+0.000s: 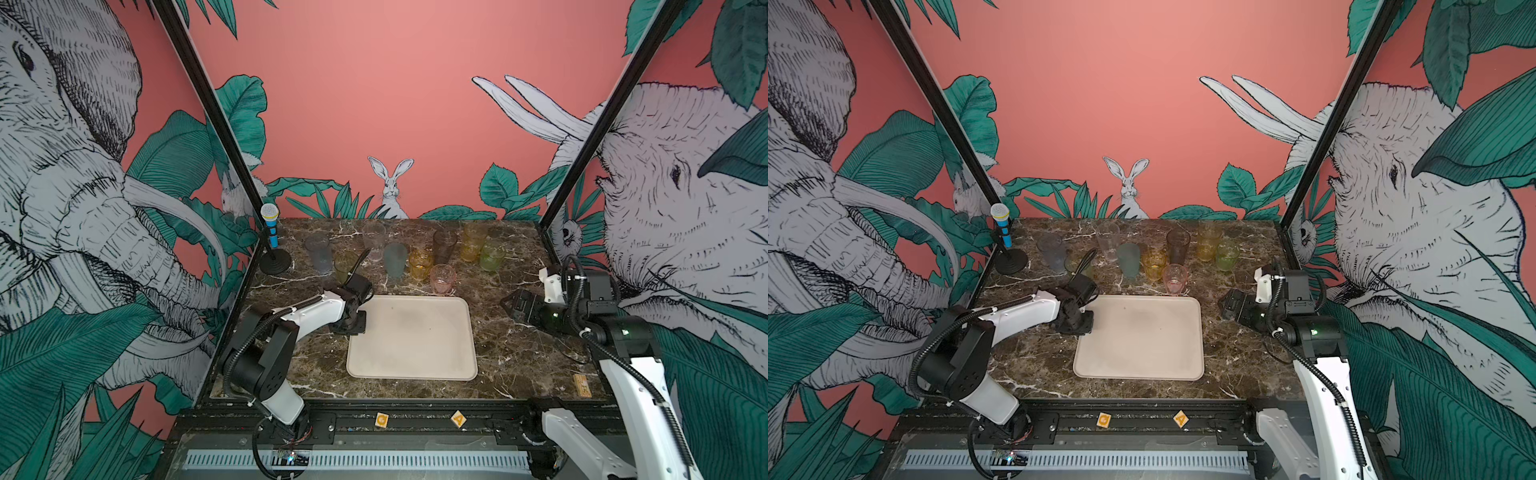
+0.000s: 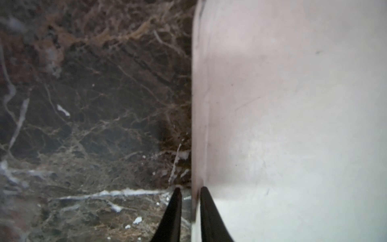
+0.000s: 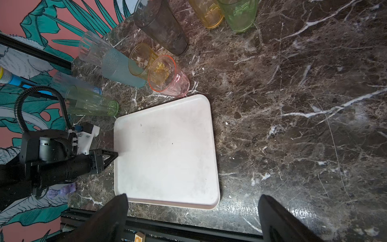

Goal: Place the glasses into the tray
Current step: Move the tray to the center of the table, then pick up the glass from the top-left of the table.

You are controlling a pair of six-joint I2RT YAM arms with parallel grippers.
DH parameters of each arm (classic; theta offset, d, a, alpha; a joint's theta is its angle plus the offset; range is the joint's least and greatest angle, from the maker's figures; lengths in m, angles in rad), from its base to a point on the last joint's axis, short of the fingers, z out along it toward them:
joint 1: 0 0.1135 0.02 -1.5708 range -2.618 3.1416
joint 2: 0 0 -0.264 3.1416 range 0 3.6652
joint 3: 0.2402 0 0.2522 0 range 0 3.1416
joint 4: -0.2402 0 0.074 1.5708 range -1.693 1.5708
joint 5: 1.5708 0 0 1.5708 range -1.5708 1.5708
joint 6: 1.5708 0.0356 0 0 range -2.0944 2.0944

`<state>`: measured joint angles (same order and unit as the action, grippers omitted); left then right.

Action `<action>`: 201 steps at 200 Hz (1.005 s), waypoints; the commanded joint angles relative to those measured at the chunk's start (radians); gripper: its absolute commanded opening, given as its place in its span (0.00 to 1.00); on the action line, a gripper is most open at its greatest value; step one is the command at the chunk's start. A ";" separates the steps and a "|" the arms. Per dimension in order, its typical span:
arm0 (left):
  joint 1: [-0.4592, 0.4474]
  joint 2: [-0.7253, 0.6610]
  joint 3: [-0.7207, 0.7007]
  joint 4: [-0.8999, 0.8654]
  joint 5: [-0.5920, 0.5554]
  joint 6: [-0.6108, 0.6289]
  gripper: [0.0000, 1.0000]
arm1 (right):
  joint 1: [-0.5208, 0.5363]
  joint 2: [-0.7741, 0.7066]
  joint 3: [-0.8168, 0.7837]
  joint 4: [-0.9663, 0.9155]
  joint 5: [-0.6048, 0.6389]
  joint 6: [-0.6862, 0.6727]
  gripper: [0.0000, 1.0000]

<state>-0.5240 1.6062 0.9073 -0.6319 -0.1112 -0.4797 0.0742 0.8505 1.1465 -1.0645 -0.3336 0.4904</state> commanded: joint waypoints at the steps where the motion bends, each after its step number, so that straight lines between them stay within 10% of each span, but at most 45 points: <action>1: 0.008 -0.026 0.014 -0.057 -0.018 0.000 0.32 | 0.004 -0.015 -0.014 0.024 -0.013 -0.001 0.99; 119: 0.103 -0.355 0.248 -0.370 -0.033 0.005 0.79 | 0.081 -0.021 -0.242 0.301 -0.061 0.157 0.99; 201: 0.336 -0.276 0.542 -0.431 -0.001 0.052 0.86 | 0.306 0.037 -0.383 0.455 0.092 0.246 0.99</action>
<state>-0.2173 1.2758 1.3708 -1.0187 -0.1116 -0.4572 0.3256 0.8703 0.7780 -0.6846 -0.3206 0.7029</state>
